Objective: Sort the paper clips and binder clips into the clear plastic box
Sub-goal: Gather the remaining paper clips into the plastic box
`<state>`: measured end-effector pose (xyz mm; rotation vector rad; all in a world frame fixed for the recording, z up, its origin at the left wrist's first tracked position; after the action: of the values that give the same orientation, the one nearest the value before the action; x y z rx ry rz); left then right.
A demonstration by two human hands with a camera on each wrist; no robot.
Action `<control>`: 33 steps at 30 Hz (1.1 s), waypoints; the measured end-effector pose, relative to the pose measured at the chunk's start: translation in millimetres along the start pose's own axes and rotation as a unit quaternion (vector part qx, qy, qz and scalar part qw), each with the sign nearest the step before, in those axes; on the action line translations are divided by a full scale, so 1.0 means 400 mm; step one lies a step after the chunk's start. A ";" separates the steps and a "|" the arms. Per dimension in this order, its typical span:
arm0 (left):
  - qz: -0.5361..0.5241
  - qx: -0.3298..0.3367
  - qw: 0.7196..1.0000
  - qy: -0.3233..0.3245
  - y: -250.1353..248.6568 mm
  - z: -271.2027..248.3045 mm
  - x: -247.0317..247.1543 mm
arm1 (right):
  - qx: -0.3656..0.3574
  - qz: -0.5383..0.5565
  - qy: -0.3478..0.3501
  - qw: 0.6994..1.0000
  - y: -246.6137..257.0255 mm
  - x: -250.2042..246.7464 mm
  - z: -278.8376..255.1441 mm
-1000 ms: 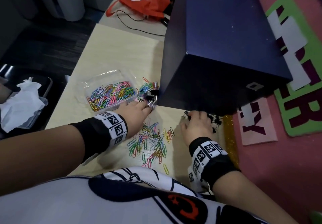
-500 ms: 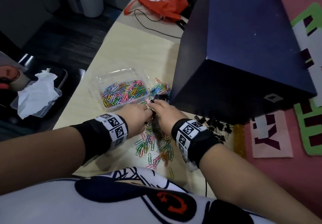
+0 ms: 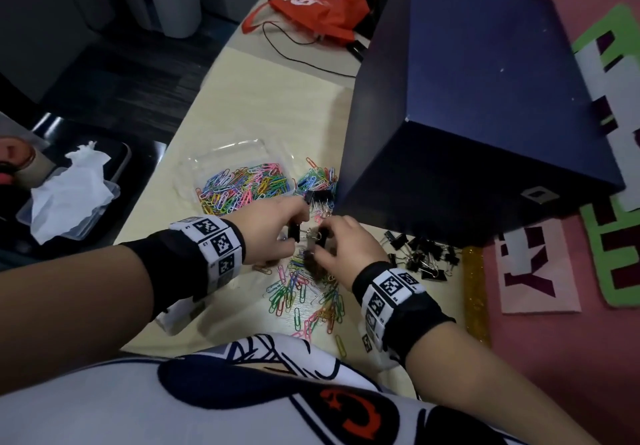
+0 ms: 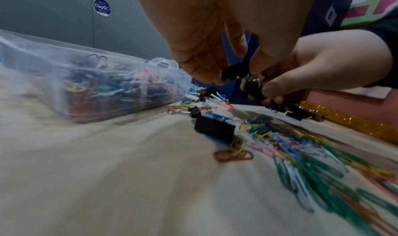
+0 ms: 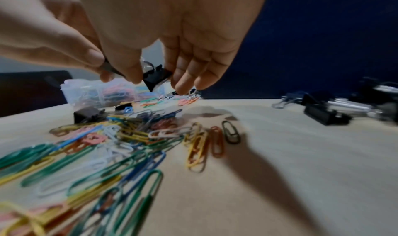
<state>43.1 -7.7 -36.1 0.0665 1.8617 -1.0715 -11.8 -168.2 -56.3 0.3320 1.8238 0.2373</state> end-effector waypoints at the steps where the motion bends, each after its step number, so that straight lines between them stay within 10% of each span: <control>1: -0.009 0.000 1.000 -0.002 -0.009 0.008 -0.001 | 0.013 0.018 -0.016 1.000 -0.013 -0.008 -0.009; 9: -0.113 0.017 0.993 -0.009 -0.115 0.098 0.045 | 0.192 0.160 -0.179 0.952 -0.139 -0.056 -0.082; 16: 0.143 -0.024 0.989 0.041 -0.077 0.092 0.050 | 0.415 0.070 -0.208 0.883 -0.220 -0.054 -0.143; 20: 0.269 -0.042 0.958 0.089 -0.030 0.047 0.028 | 0.310 0.025 -0.237 0.920 -0.167 -0.046 -0.126; 25: 0.298 -0.053 0.944 0.134 0.013 -0.005 0.027 | 0.099 0.011 -0.064 0.993 -0.052 -0.030 -0.041; 33: 0.257 -0.089 0.951 0.146 0.058 -0.040 0.040 | 0.004 -0.027 0.025 0.999 0.090 -0.037 0.084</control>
<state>33.7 11.5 -60.3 0.6000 2.0375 -0.5491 28.1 -140.0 -40.3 0.2843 1.8801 0.2017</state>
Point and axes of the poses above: each hand's wrist, its own z-axis towards the middle knuckle, its own x-axis out of the palm, y = z × x, the point moved 3 cm from there along z, towards the middle knuckle, and after that the axes turned 4 degrees about -z, right-handed, at the moved point
